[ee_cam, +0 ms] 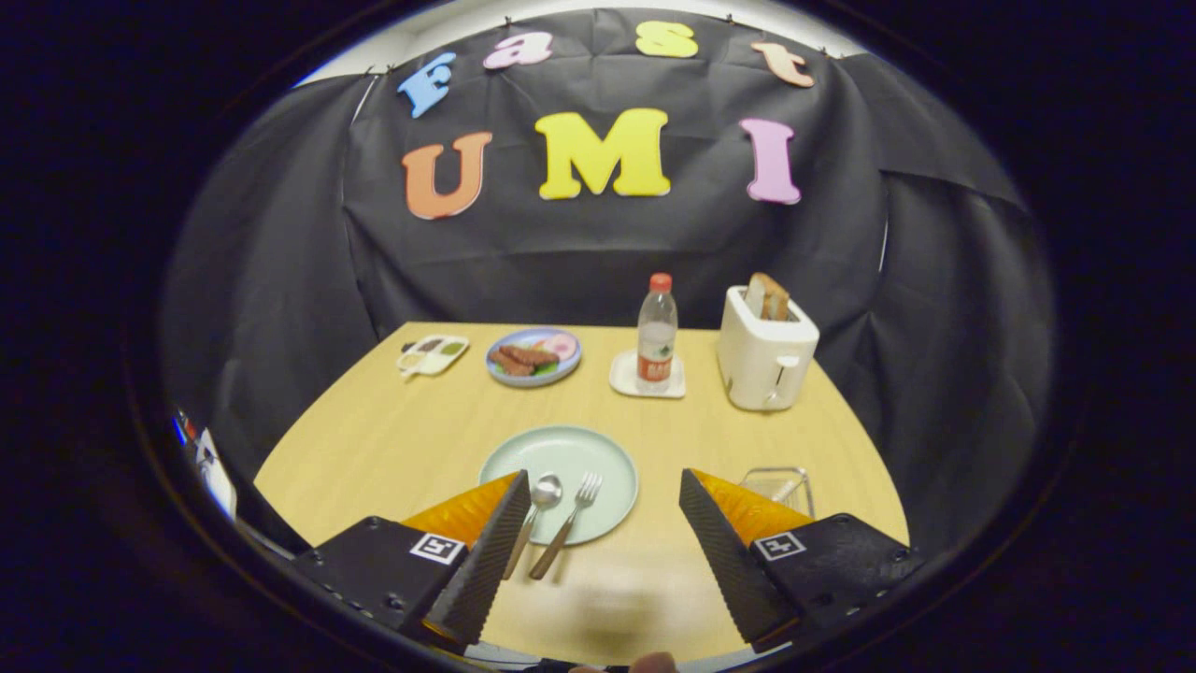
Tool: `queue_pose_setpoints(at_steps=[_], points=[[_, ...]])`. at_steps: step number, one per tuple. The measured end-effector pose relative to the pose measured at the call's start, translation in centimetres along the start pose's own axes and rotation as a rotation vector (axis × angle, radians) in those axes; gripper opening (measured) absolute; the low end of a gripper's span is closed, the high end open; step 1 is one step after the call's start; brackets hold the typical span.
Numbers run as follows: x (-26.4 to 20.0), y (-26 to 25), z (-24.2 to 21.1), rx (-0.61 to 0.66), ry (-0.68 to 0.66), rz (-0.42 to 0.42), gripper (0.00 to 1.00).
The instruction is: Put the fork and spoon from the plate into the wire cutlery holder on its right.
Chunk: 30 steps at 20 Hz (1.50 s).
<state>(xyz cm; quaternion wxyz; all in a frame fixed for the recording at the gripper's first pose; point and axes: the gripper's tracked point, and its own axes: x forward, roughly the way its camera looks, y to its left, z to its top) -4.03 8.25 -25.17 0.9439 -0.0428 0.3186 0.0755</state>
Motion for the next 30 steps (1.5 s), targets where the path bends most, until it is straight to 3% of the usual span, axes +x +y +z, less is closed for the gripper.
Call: queue_pose_setpoints(at_steps=[10, 12, 13, 16, 18, 23, 24, 26, 30], points=[[5.4, 2.2, -10.4, 0.036, 0.442, 0.022, 0.96], [6.1, 2.2, -11.4, 0.059, 0.495, 0.025, 0.93], [6.5, 2.4, -11.7, 0.070, 0.515, 0.026, 0.83], [7.3, 2.5, -12.1, 0.082, 0.545, 0.025, 0.81], [7.8, 2.9, -12.3, 0.083, 0.565, 0.035, 0.70], [8.2, 2.6, -12.1, 0.040, 0.585, 0.012, 0.17], [8.1, 1.9, -11.9, 0.023, 0.586, -0.008, 0.17], [8.1, 1.7, -11.5, 0.015, 0.574, -0.003, 0.02], [7.1, 0.6, -9.0, -0.007, 0.516, -0.009, 0.01]])
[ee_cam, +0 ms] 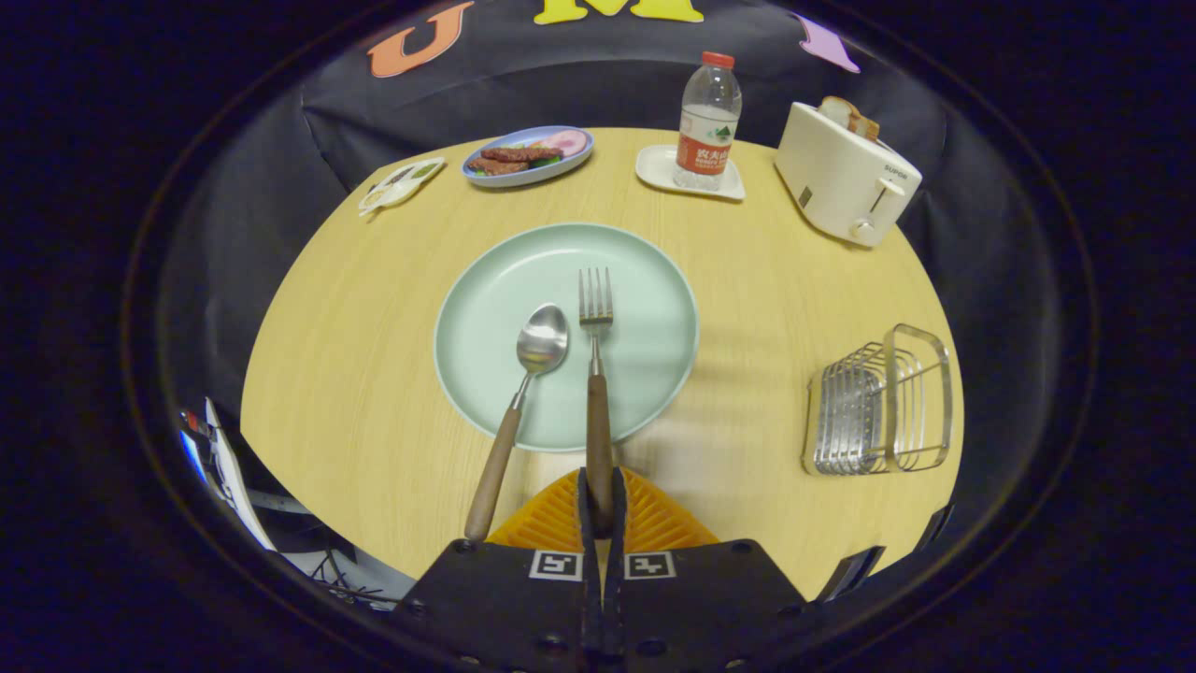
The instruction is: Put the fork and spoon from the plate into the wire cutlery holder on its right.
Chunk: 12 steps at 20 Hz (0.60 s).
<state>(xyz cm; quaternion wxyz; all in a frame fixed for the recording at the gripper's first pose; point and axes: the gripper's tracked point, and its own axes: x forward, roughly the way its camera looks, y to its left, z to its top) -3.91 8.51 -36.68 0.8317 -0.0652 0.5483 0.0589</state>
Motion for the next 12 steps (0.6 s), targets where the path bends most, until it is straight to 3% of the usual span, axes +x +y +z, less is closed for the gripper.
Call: queue_pose_setpoints(at_steps=[5, 12], points=[[-6.0, -3.1, 1.4, 0.030, -0.044, 0.021, 0.02], [-15.3, -14.4, -2.0, 0.076, 0.032, -0.082, 0.01]])
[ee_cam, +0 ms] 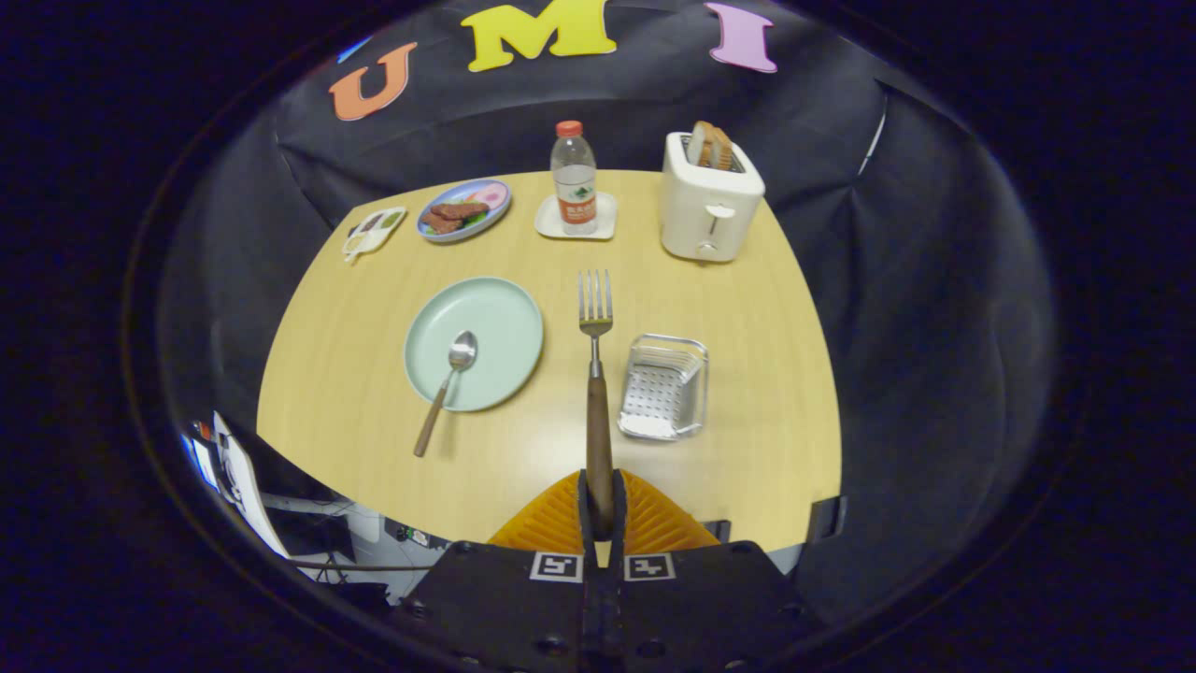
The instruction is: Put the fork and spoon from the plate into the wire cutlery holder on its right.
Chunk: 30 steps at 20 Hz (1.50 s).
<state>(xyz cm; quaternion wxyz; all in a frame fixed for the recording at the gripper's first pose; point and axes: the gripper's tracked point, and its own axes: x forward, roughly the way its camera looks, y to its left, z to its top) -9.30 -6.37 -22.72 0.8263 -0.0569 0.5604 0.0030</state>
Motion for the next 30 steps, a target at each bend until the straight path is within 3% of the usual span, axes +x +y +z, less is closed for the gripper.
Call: queue_pose_setpoints(at_steps=[10, 20, 30], points=[[0.3, -2.5, -2.1, 0.140, 0.138, 0.072, 0.02], [1.4, -2.7, -1.6, 0.157, 0.194, 0.100, 0.07], [3.8, -2.9, 2.3, 0.170, 0.183, 0.081, 0.07]])
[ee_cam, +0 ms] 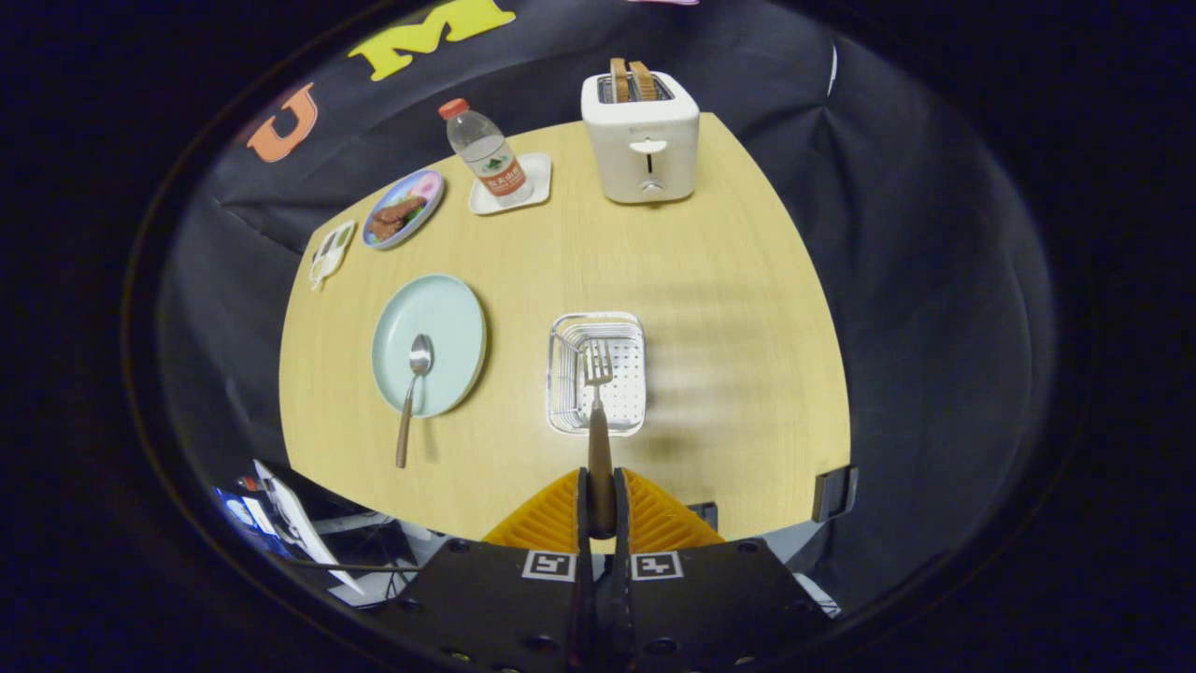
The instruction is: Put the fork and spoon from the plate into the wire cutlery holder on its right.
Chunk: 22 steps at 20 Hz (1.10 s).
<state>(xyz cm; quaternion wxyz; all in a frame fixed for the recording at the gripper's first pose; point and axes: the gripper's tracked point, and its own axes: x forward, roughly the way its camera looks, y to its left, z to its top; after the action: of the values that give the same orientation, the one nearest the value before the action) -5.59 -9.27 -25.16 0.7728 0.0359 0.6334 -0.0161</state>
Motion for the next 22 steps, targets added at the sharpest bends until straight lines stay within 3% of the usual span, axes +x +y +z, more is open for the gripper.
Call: queue_pose_setpoints(at_steps=[2, 3, 6, 9, 12, 17, 22], points=[[0.1, -0.1, 0.5, 0.005, -0.010, -0.004, 0.13], [0.2, 0.1, 0.8, 0.009, -0.019, 0.003, 0.28], [-0.4, 0.2, 1.9, 0.015, -0.094, 0.012, 0.39], [-2.2, 1.3, 3.6, -0.005, -0.244, 0.040, 0.67], [-4.0, 2.7, 5.2, -0.055, -0.406, 0.013, 0.95], [-5.2, 9.1, 4.2, -0.129, -0.496, 0.041, 0.97], [-1.2, 16.6, 0.3, -0.164, -0.397, 0.115, 0.97]])
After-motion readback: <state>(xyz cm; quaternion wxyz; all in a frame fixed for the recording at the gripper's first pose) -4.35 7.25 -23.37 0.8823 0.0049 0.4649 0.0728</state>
